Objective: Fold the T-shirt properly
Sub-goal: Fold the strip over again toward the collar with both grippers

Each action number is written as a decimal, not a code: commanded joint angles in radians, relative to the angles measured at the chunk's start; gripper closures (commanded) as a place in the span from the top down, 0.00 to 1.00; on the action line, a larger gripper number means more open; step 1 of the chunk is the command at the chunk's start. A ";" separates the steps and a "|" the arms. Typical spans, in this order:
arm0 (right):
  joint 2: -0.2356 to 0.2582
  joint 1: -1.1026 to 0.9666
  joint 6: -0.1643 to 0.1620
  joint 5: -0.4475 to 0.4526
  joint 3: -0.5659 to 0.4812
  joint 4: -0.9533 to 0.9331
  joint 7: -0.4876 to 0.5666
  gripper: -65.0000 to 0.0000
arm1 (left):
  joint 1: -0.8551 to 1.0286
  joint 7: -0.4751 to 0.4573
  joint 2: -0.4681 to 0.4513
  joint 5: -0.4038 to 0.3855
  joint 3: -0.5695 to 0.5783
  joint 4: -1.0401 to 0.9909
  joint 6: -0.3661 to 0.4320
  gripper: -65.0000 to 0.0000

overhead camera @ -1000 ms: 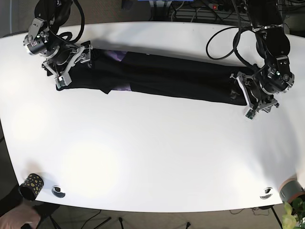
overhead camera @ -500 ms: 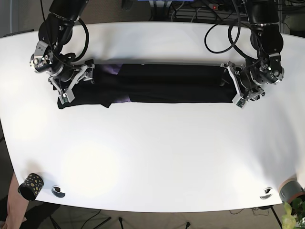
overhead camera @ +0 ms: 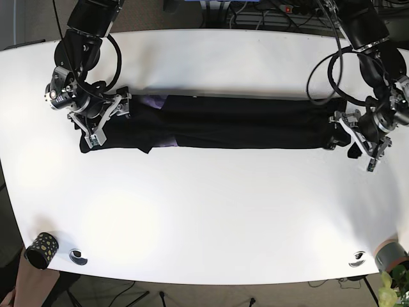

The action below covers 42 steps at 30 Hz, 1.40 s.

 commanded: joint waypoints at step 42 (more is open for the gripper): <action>0.013 0.010 0.001 0.004 0.006 0.012 0.003 0.87 | 0.006 -0.145 0.006 -0.055 -0.030 -0.346 0.007 0.15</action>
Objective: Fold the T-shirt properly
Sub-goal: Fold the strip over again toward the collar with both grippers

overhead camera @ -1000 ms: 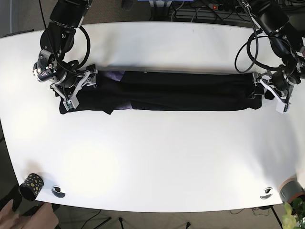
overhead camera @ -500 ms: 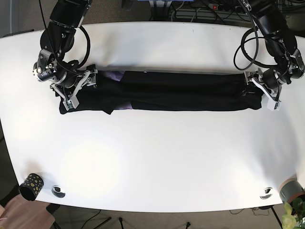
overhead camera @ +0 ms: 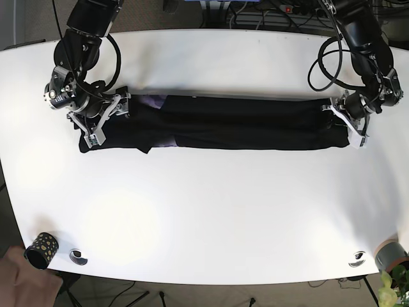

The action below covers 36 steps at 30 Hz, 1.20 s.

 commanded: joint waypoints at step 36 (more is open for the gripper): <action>0.009 0.015 0.001 0.003 0.004 0.013 -0.001 0.87 | 0.178 0.055 -0.017 -0.101 -0.027 0.255 -0.001 0.66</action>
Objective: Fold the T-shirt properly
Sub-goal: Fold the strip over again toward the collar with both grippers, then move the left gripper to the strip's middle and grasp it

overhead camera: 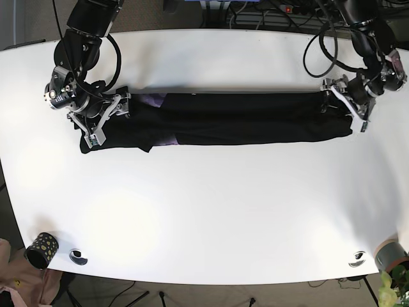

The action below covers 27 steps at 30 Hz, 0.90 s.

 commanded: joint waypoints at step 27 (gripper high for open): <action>0.008 0.013 0.001 0.003 0.004 0.013 -0.001 0.87 | -0.142 0.077 -0.061 -0.141 -0.164 -0.312 -0.003 0.67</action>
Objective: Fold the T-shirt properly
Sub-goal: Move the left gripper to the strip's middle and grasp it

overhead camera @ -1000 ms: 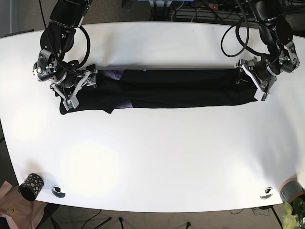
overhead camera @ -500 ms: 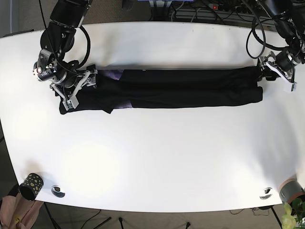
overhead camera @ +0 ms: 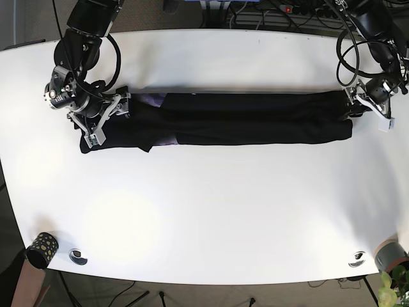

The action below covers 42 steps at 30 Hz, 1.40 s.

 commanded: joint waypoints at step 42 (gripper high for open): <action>-0.002 0.013 0.001 0.004 0.002 0.012 -0.001 0.87 | 0.005 -0.030 0.135 0.510 0.630 0.620 0.004 0.09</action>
